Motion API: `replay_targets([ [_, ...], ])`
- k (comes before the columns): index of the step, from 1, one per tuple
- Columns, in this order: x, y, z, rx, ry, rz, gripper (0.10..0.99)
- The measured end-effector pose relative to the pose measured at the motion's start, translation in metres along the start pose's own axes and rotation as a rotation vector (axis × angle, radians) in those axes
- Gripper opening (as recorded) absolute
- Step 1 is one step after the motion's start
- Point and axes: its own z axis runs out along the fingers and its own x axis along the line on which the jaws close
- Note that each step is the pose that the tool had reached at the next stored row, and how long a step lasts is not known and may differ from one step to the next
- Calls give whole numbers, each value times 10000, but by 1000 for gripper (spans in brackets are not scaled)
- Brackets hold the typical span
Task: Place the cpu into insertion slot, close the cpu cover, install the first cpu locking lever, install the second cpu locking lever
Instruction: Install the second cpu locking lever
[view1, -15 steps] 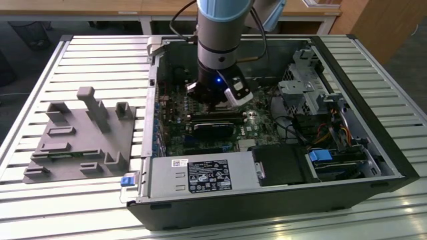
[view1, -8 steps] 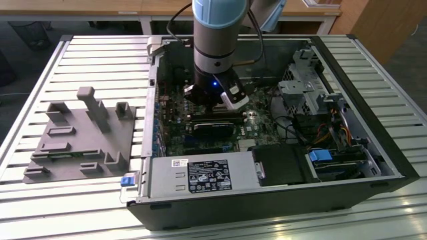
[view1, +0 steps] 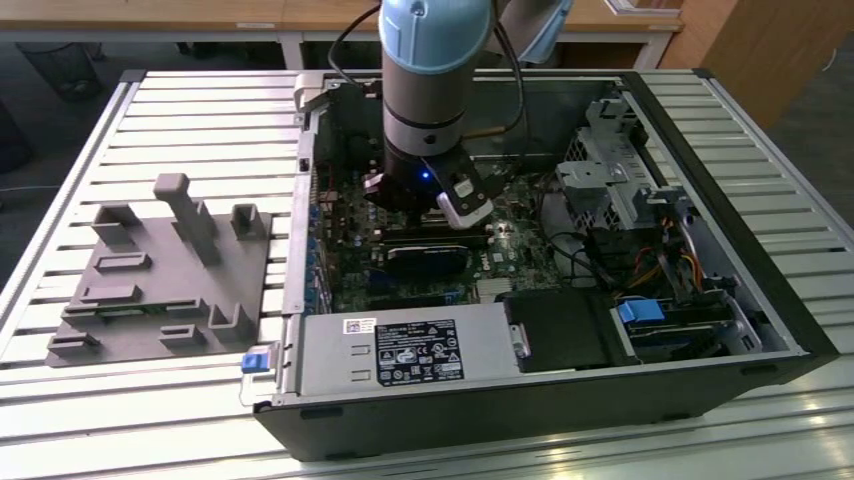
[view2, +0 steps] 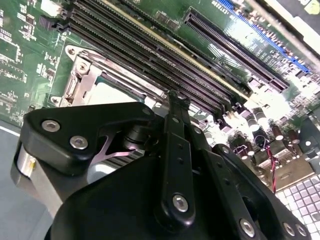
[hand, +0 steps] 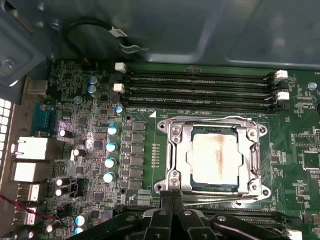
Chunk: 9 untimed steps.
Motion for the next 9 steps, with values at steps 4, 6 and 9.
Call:
replay_targets([
  [4,3,-34,11,-109,-4,0,106],
  [6,7,-57,16,-162,-5,1,106],
  [9,22,-77,31,-258,-8,2,106],
])
